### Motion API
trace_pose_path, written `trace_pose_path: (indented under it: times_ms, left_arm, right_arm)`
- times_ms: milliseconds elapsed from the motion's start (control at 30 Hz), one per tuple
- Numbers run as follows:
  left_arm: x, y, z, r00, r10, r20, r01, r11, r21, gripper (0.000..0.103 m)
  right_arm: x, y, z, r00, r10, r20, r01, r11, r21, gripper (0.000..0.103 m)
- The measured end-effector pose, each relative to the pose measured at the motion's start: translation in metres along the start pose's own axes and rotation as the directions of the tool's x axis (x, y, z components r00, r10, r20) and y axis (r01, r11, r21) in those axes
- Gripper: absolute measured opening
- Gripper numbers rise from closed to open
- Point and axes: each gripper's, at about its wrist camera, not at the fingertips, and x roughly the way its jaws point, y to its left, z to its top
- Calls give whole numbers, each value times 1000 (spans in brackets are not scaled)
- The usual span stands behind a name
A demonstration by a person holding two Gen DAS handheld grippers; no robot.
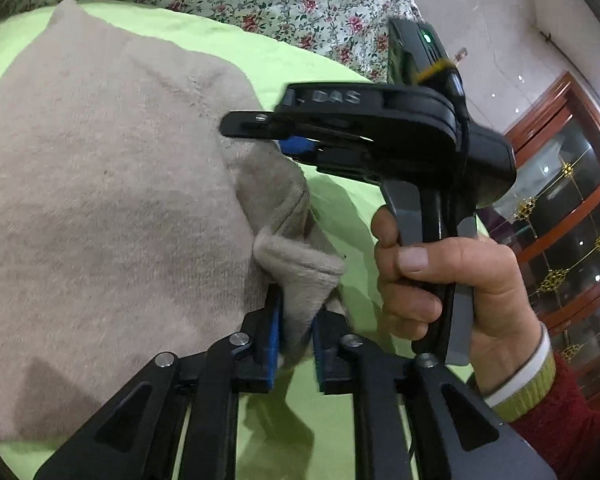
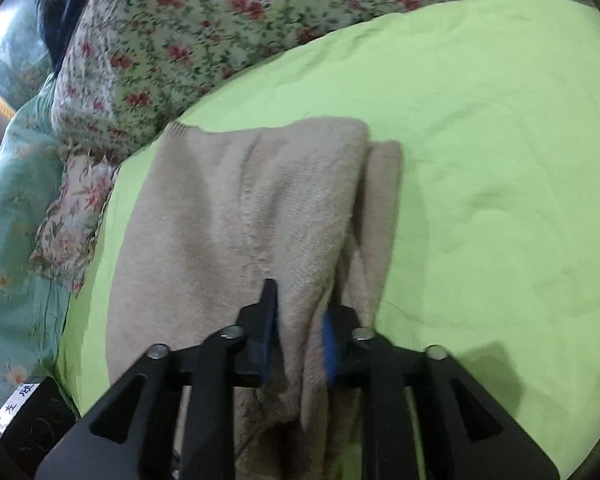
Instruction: Fold small clothes
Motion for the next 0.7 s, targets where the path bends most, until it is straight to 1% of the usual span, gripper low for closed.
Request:
trace_pose_path:
  times_ms: [67,100,133,167,200,233,267,333,367,400,467,500,533,633,667,700]
  left_arm:
    - [-14,-1,-3,1000,-18,-14,18,1000,1,26]
    - [-19,0,-3,1000,-18,-14,18,1000,8,27]
    - [-28,-1,-4,1000,-11,-12,11,1000,18,35]
    - [-39,-2,-7,1000,-10,-7,10,1000,26,47]
    - [-49,-2,-9,1000,-9,5,9,1000,28,54]
    - [-63,1,-11,1000,4,26,-5,1000,21,66]
    - [-72,3,-11,999,12,40,-12,1000,16,71]
    - [-91,12,-10,997,30,76,-30,1000,-6,75]
    - [-100,19,-8,995,50,89,-48,999,-24,81]
    - [-107,29,-5,992,72,105,-68,997,-44,83]
    - [-117,45,5,986,108,129,-99,992,-73,84]
    - [-122,58,11,982,133,136,-120,988,-99,84]
    - [-128,66,12,980,143,138,-126,984,-123,84]
    - [-130,100,25,978,147,149,-119,976,-182,84]
    - [-126,111,32,978,154,140,-125,973,-195,84]
    - [-118,123,38,982,145,116,-119,970,-210,84]
  right_arm:
    - [-11,1,-4,1000,-10,15,10,1000,13,29]
    - [-18,1,-6,999,-23,26,22,1000,18,36]
    - [-23,1,-8,999,-36,37,35,999,22,52]
    - [-31,2,-12,998,-47,53,45,999,27,61]
    - [-38,2,-16,997,-42,72,39,999,33,75]
    - [-43,3,-18,996,-31,85,28,999,35,77]
    - [-47,3,-22,995,-15,95,12,999,38,77]
    - [-52,3,-29,996,-3,90,-2,999,53,78]
    - [-52,3,-31,996,3,85,-8,998,59,79]
    - [-51,2,-33,997,12,80,-17,998,67,79]
    - [-46,1,-35,997,36,62,-40,996,80,80]
    - [-43,1,-36,998,40,55,-45,995,84,80]
    - [-40,0,-35,998,45,47,-49,995,90,80]
    - [-30,-2,-33,995,94,35,-97,989,114,80]
    - [-28,-3,-32,994,105,35,-108,987,116,80]
    - [-26,-3,-31,993,113,33,-116,986,117,80]
